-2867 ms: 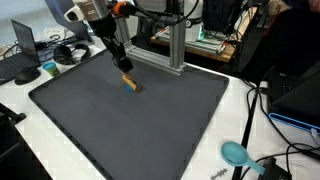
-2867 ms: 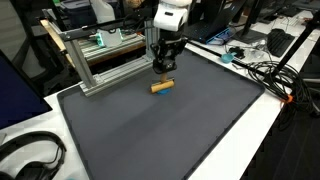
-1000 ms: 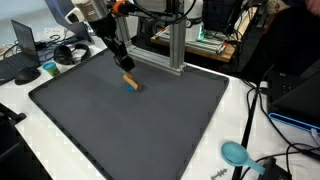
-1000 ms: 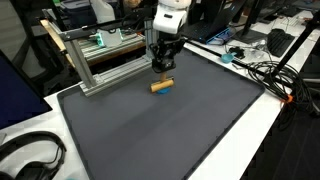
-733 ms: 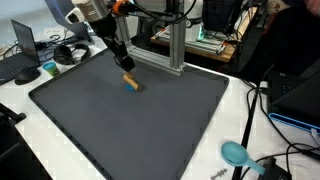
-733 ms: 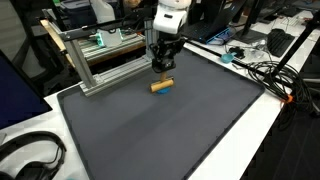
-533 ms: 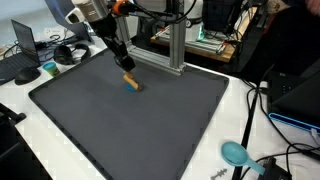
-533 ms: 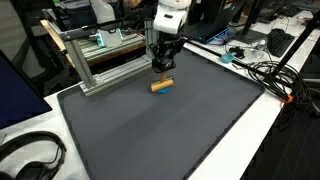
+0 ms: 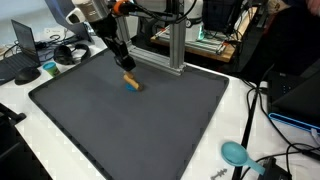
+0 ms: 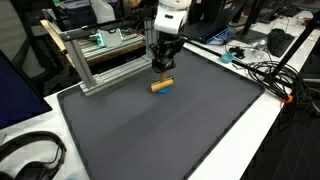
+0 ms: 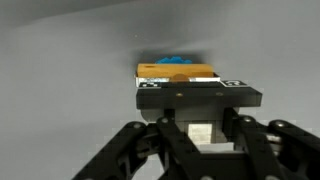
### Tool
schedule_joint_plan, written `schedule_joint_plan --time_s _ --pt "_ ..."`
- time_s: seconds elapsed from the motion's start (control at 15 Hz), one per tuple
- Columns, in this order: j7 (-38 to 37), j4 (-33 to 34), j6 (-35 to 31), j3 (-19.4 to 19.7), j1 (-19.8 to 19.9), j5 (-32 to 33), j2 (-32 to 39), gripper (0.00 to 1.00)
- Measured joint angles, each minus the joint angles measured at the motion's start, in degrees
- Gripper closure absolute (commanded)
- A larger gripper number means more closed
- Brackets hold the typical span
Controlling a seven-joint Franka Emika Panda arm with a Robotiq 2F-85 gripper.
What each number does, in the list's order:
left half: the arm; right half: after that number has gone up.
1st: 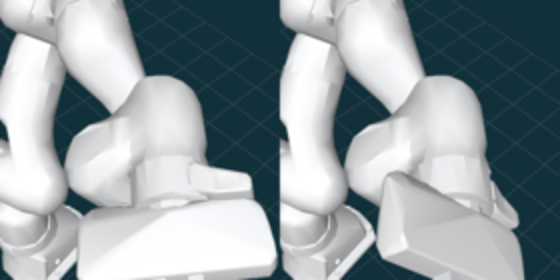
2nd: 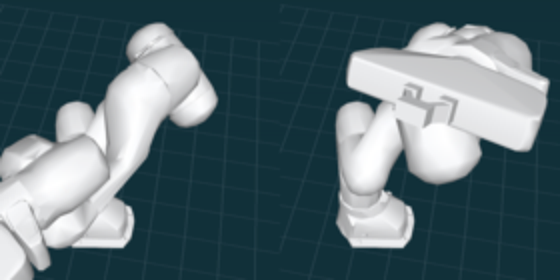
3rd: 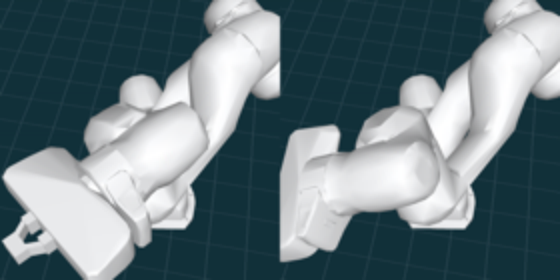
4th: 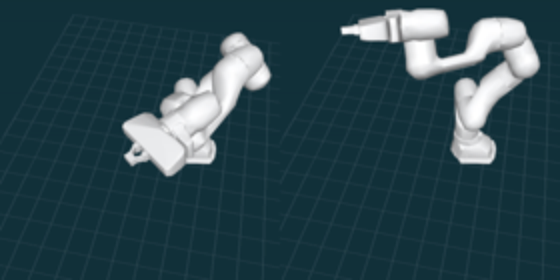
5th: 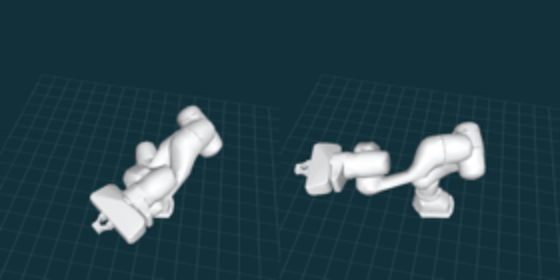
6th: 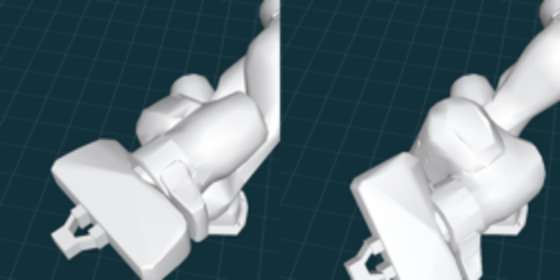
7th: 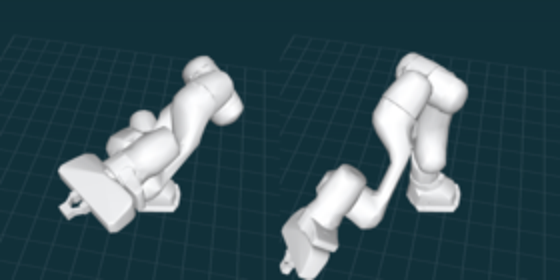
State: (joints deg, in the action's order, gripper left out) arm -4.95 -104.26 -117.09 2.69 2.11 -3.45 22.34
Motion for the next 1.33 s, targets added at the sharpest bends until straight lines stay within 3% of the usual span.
schedule_joint_plan --time_s 1.33 --pt "1.14 0.0 0.51 -0.15 -0.01 0.03 0.02 0.78"
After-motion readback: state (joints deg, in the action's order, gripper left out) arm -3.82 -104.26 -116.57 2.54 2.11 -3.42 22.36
